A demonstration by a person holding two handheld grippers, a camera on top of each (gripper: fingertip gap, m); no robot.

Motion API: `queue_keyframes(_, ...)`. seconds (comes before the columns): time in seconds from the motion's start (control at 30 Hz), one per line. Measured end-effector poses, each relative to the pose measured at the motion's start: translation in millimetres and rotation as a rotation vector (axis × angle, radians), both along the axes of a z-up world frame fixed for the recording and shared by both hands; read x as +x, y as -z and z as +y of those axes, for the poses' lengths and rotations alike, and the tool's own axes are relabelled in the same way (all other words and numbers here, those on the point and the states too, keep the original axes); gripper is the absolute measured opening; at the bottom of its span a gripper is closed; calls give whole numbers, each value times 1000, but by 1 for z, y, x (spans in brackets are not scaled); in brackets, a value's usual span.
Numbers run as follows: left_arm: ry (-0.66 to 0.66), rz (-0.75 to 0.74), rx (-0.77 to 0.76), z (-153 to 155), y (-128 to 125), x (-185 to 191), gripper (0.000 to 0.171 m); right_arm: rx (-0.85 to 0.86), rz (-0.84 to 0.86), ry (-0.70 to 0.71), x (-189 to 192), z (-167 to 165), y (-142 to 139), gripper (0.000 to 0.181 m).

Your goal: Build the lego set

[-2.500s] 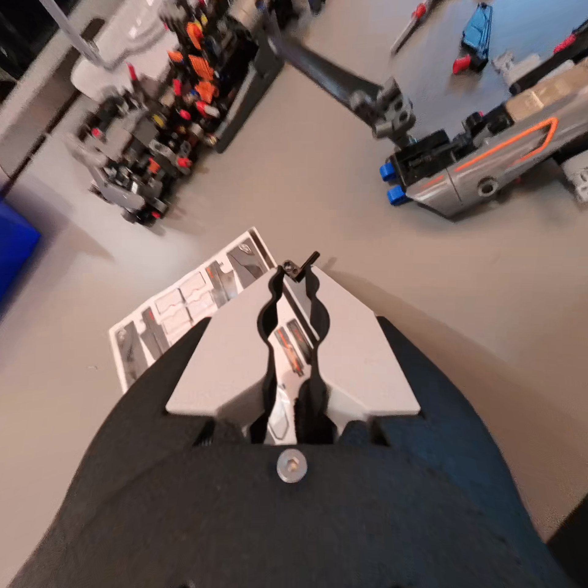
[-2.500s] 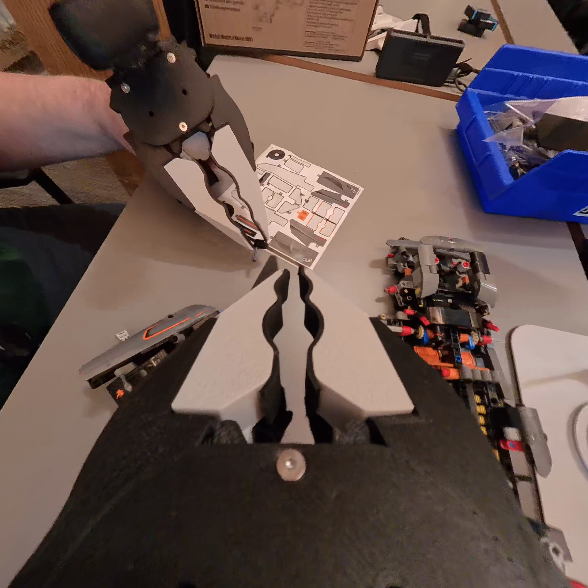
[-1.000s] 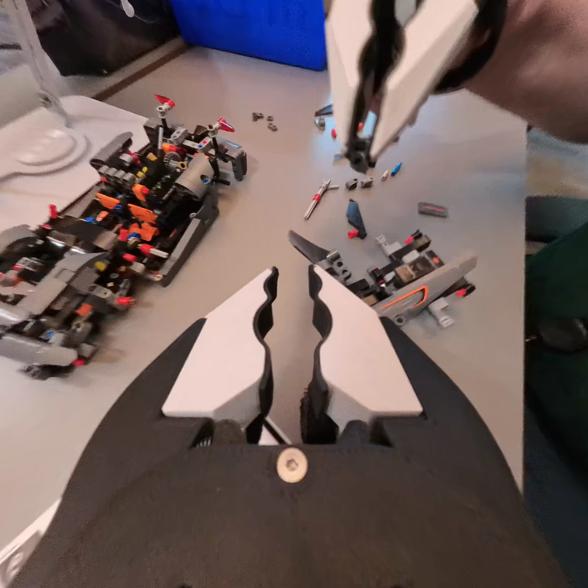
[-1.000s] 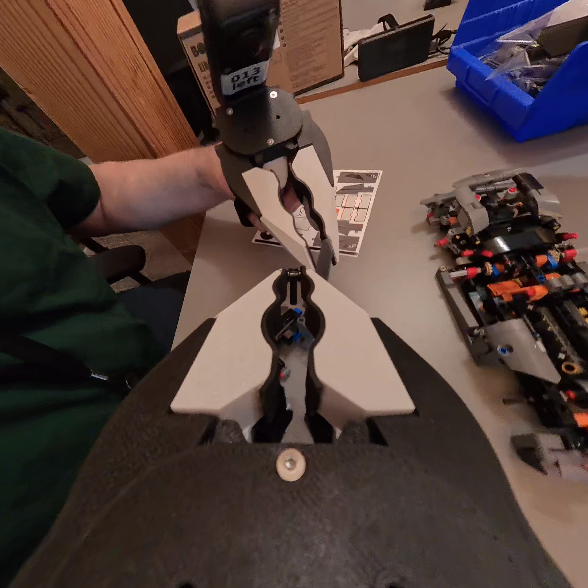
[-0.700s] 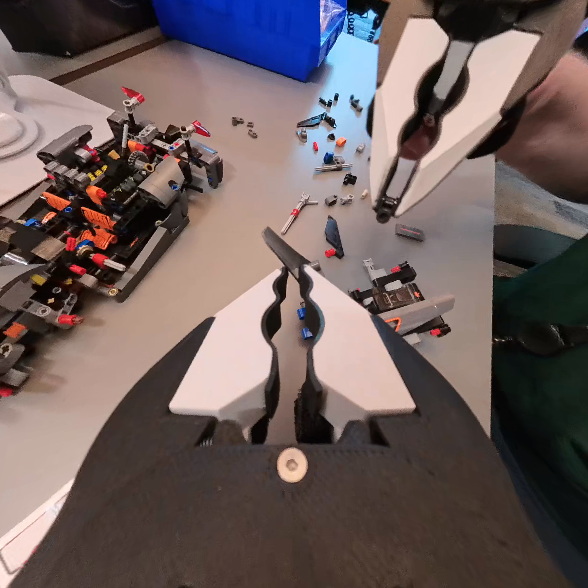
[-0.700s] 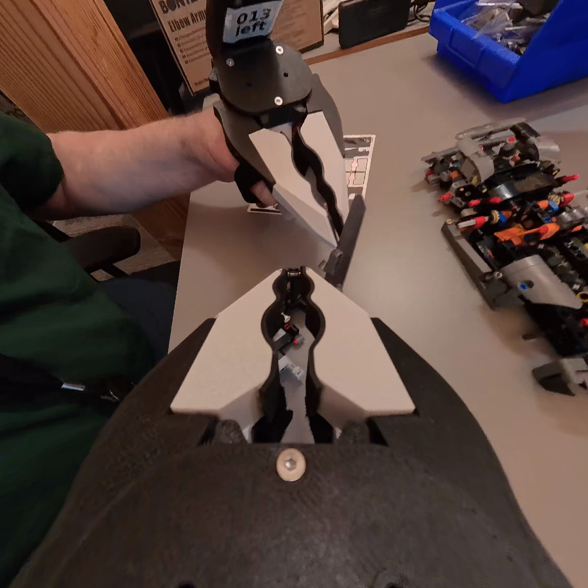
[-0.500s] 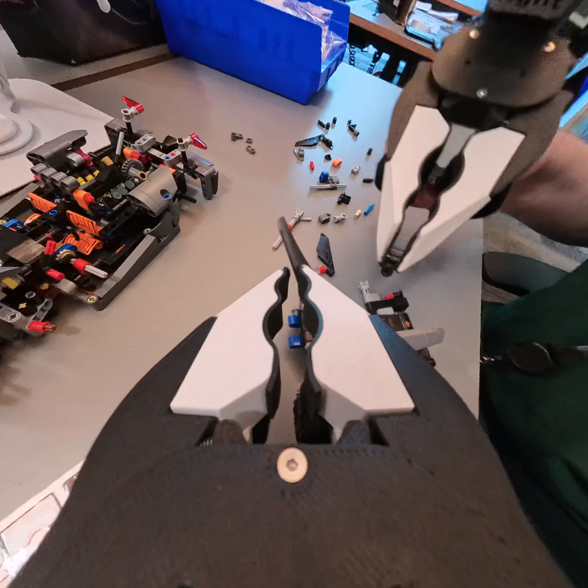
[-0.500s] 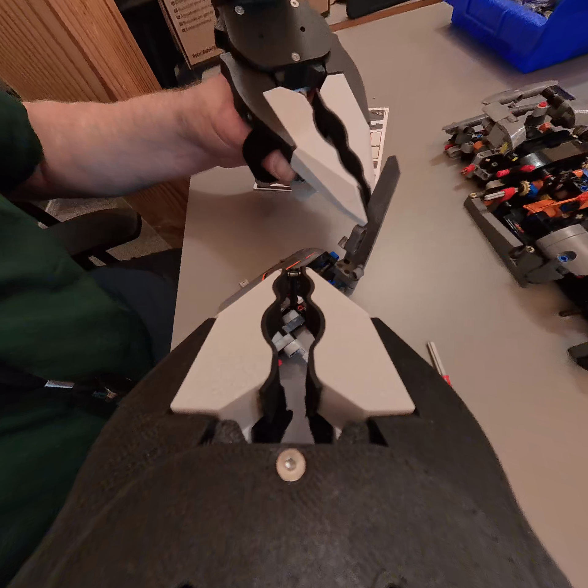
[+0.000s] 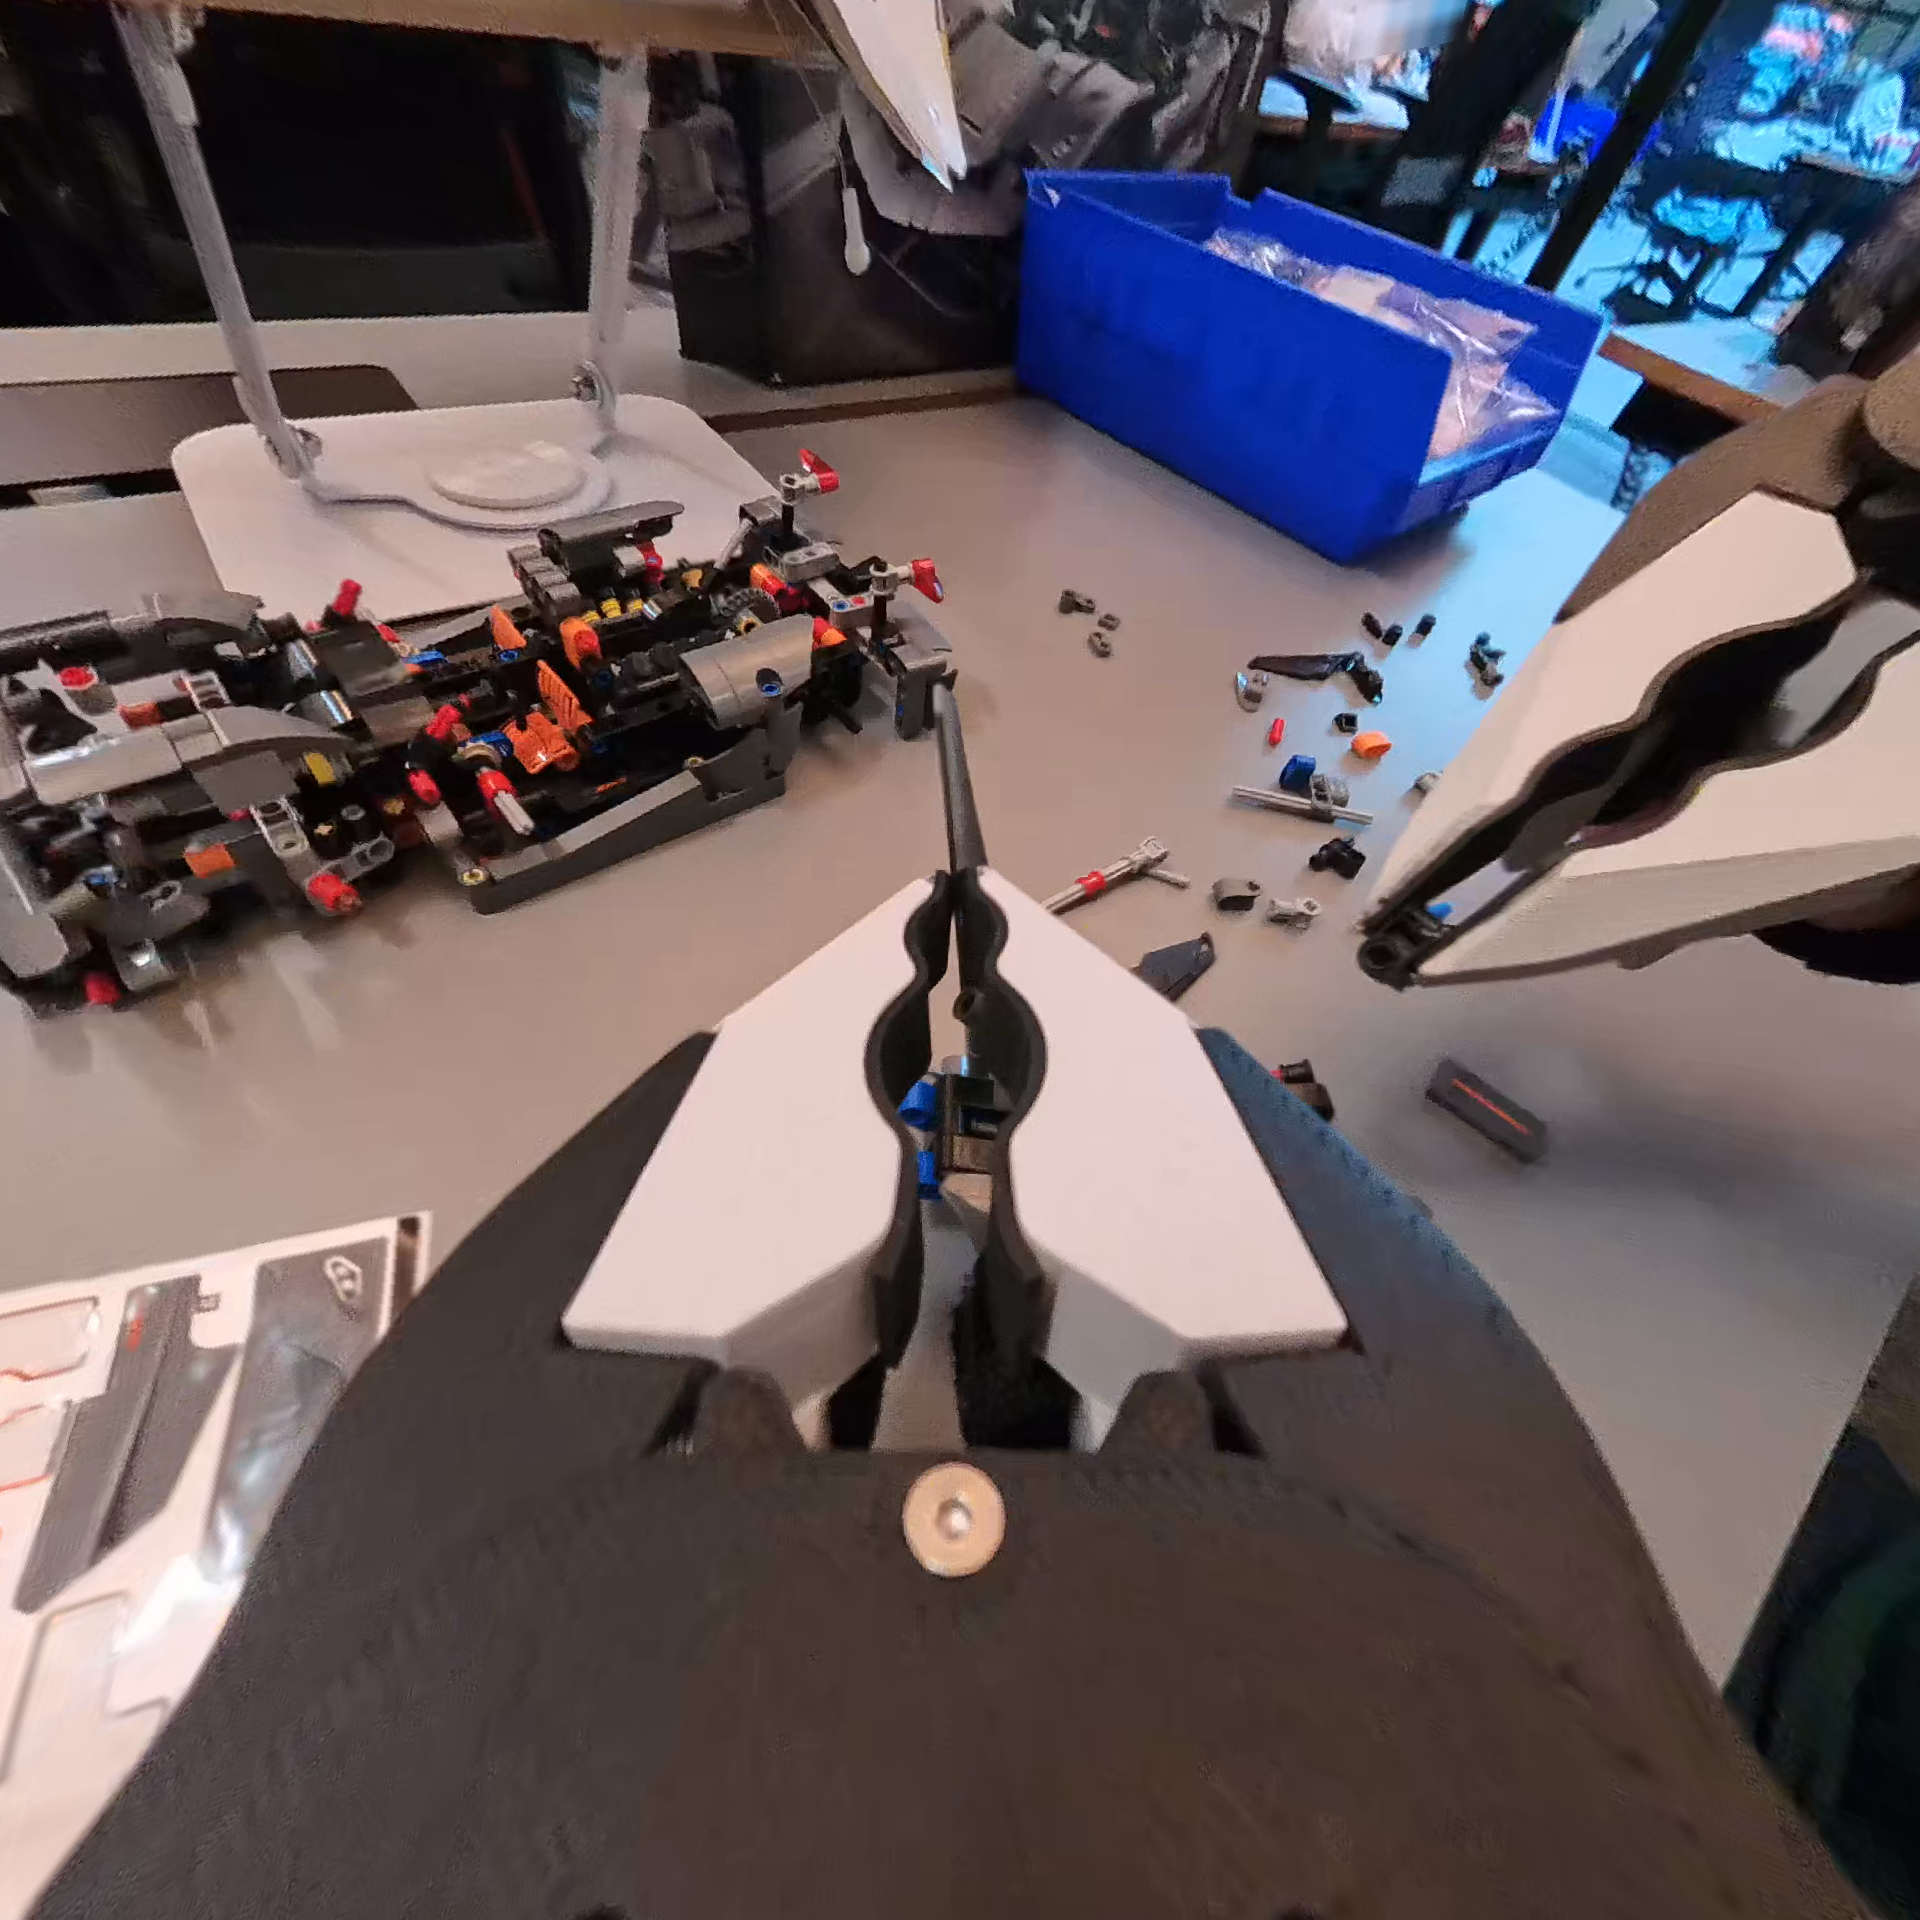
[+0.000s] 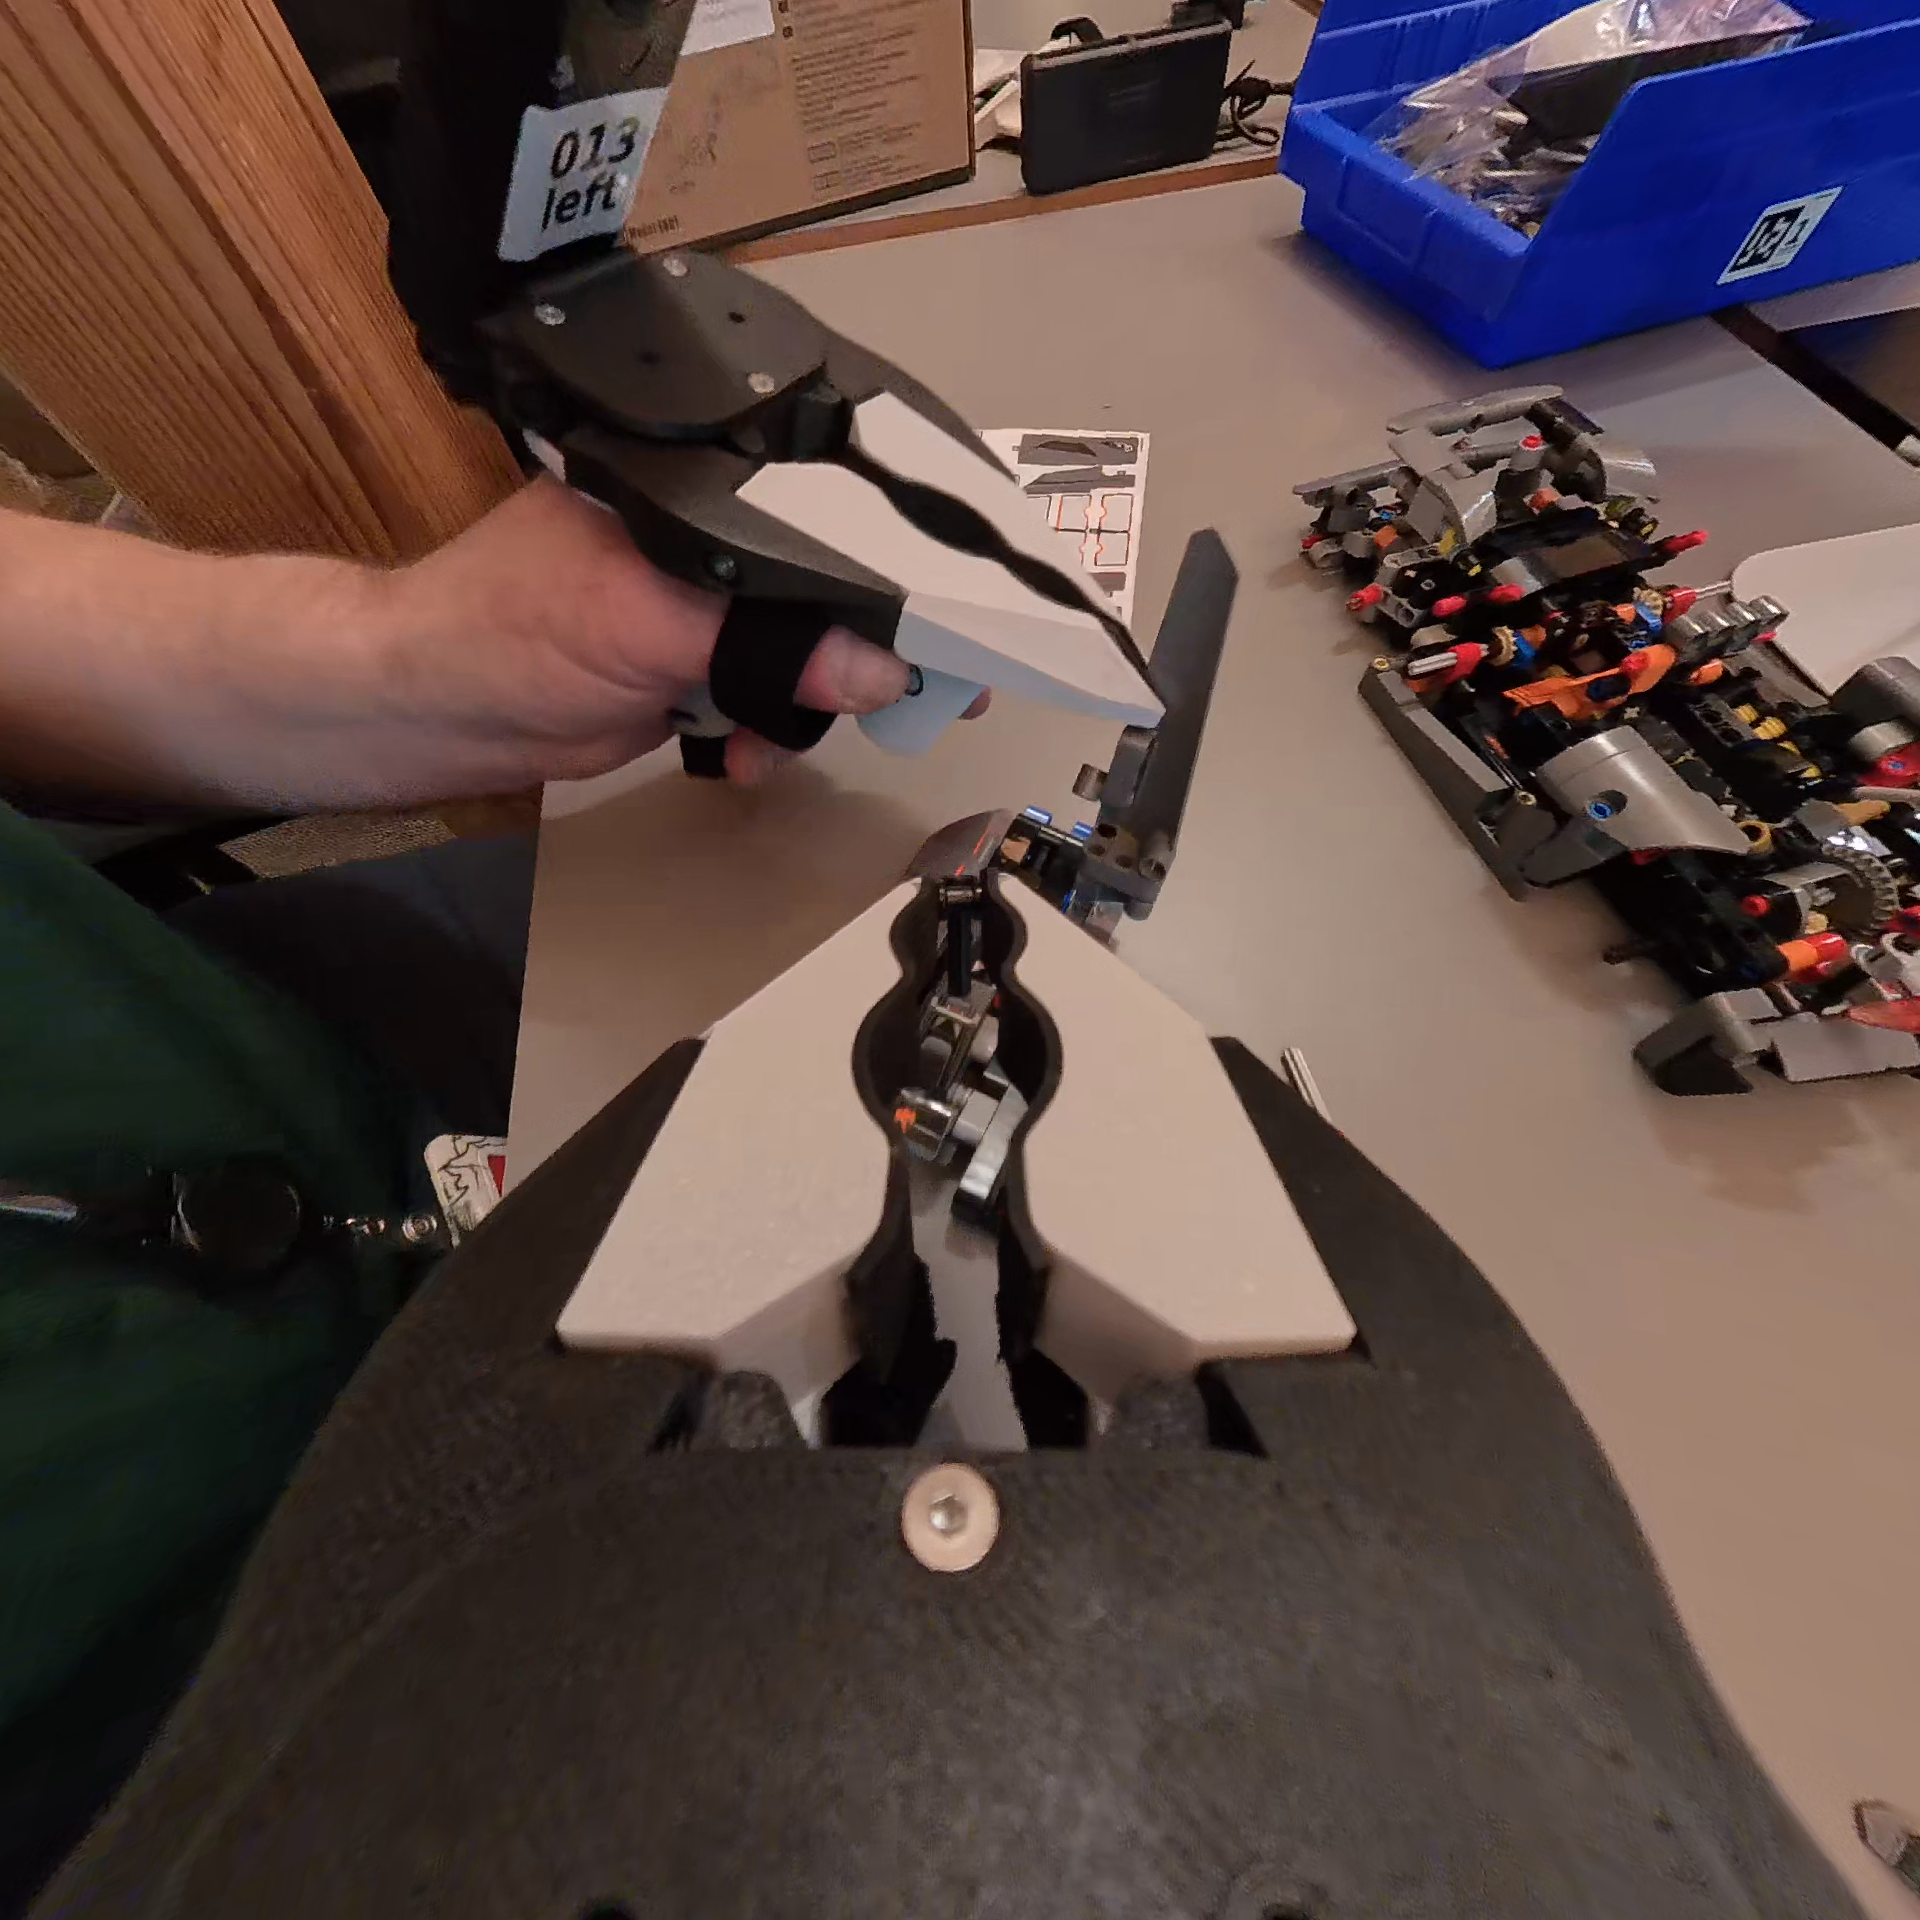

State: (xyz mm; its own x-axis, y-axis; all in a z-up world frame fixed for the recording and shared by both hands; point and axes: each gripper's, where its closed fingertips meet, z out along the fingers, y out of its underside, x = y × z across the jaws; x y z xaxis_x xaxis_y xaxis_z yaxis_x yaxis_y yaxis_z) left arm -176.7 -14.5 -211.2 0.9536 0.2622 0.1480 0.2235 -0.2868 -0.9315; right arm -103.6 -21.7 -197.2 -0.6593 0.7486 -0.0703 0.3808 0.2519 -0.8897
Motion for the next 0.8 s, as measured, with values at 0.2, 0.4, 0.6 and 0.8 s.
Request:
queue_keyframes(0.2,30,-20,43,-7,0,10,9,64,76,18,-1,-6,-1,5)
queue_keyframes(0.4,49,-65,57,-30,-3,8,28,174,205,36,-6,-19,-10,5)
queue_keyframes(0.6,212,-153,114,-48,-18,32,27,220,318,24,-9,-33,-20,5)
queue_keyframes(0.8,504,-549,365,-46,-48,65,23,56,386,-6,-7,-47,-44,6)
